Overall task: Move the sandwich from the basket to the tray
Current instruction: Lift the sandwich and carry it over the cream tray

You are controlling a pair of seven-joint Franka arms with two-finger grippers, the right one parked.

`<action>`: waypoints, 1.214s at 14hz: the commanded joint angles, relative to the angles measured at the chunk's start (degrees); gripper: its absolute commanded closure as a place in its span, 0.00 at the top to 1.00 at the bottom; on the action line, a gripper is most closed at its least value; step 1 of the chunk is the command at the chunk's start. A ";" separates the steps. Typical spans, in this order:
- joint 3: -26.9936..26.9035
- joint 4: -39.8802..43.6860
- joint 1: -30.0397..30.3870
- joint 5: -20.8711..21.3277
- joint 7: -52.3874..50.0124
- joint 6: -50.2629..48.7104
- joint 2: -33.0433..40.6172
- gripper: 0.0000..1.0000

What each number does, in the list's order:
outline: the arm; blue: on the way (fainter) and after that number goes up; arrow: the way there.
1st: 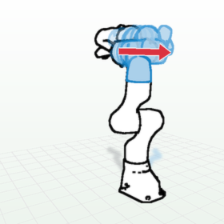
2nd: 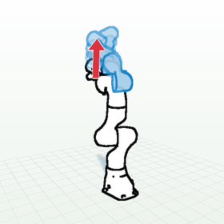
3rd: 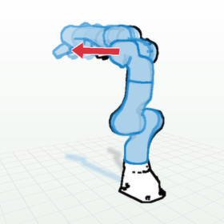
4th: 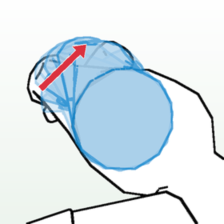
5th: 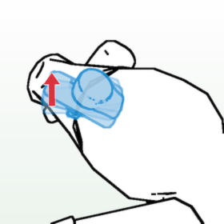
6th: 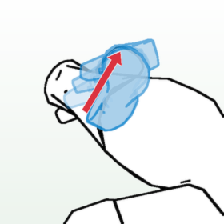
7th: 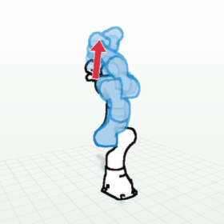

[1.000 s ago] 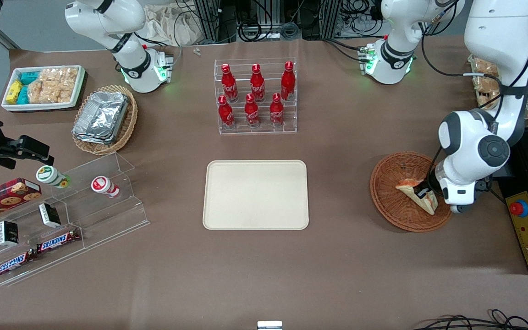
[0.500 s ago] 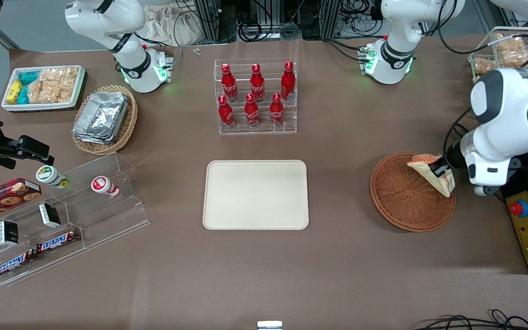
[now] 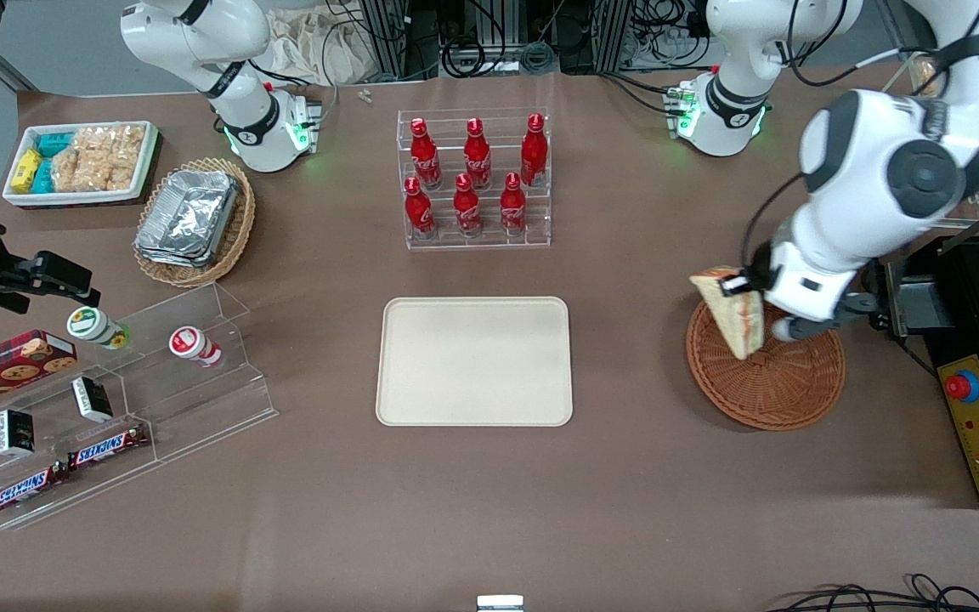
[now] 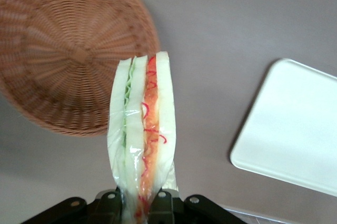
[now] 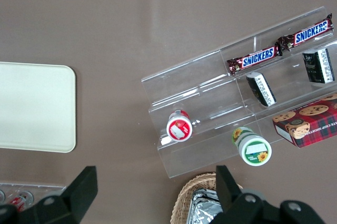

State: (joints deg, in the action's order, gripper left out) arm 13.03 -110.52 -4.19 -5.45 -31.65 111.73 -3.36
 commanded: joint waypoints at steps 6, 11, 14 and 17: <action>7.80 12.94 -12.59 12.03 -9.21 6.66 -17.36 0.00; 7.80 19.53 -17.52 19.94 -13.33 8.42 -28.26 0.00; 7.54 21.48 -19.89 21.53 -15.45 11.21 -32.66 0.00; 7.36 21.39 -19.81 27.66 -19.75 13.42 -35.30 0.00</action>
State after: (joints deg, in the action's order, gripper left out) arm 21.02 -91.17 -23.30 18.16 -48.24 124.45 -36.50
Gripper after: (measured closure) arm 0.815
